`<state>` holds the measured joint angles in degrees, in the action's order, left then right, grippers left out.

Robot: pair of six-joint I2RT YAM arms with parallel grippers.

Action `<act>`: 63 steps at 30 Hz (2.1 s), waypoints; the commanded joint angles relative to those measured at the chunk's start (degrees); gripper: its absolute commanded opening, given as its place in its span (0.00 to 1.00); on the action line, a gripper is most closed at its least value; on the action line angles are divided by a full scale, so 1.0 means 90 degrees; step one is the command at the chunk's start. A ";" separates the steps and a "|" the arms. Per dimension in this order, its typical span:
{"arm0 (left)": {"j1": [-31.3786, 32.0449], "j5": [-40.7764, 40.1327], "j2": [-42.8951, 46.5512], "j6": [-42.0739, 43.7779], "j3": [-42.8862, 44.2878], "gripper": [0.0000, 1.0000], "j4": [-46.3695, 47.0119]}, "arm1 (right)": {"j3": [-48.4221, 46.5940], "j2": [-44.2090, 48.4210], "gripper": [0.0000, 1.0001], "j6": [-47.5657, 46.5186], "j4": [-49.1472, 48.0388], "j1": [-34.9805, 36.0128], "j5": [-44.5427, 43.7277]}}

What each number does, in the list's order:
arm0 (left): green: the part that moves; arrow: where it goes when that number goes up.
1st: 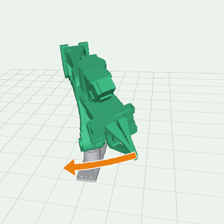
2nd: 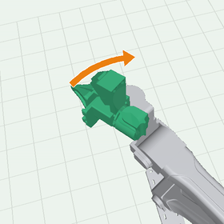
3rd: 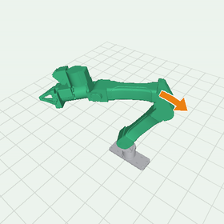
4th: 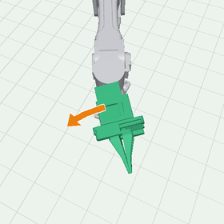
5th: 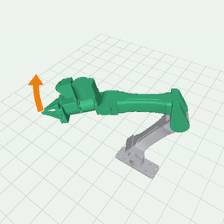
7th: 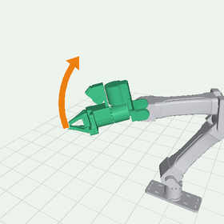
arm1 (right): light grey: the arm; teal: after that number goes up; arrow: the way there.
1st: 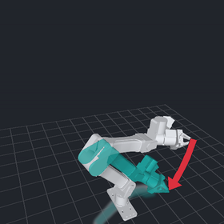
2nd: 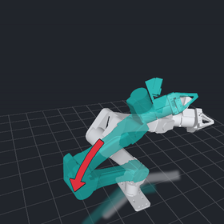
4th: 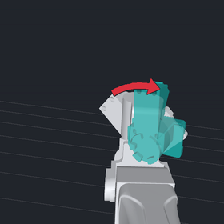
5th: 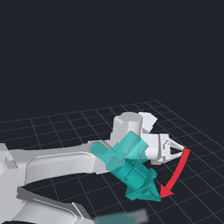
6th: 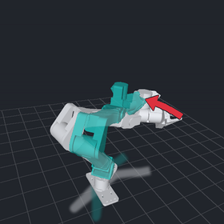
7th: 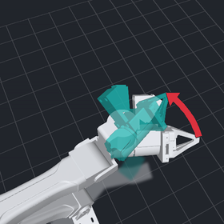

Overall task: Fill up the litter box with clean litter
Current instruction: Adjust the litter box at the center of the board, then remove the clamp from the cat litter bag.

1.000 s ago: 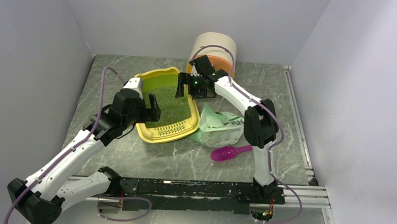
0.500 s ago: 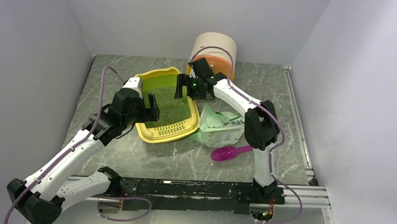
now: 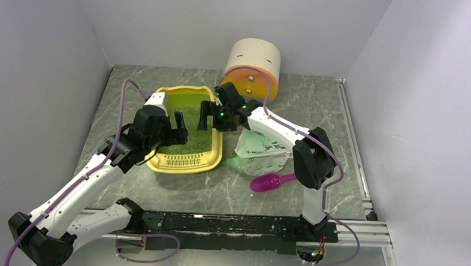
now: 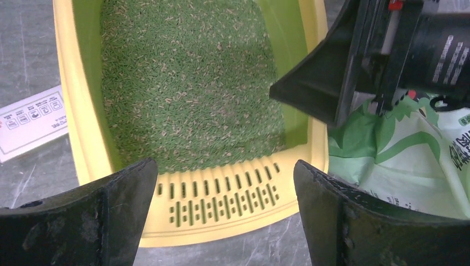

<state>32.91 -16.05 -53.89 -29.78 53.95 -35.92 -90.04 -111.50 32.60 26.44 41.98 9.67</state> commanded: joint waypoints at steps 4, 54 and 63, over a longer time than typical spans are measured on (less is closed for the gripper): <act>0.0035 -0.0117 0.0118 0.0000 0.0111 0.97 -0.0035 | -0.0155 0.0230 1.00 0.0190 0.0424 0.0502 -0.0064; 0.3729 0.1641 -0.4195 0.5096 0.2561 0.51 0.1804 | 0.4059 0.7850 1.00 -0.1273 0.0800 -0.0708 -0.6126; 0.3048 0.2100 -0.3888 0.4776 0.1841 0.55 0.2476 | 0.4092 0.7855 1.00 -0.1525 0.0672 -0.0709 -0.5839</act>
<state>64.40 -0.60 -91.13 14.72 72.23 -16.58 -53.91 -41.45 20.80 34.46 35.75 -44.45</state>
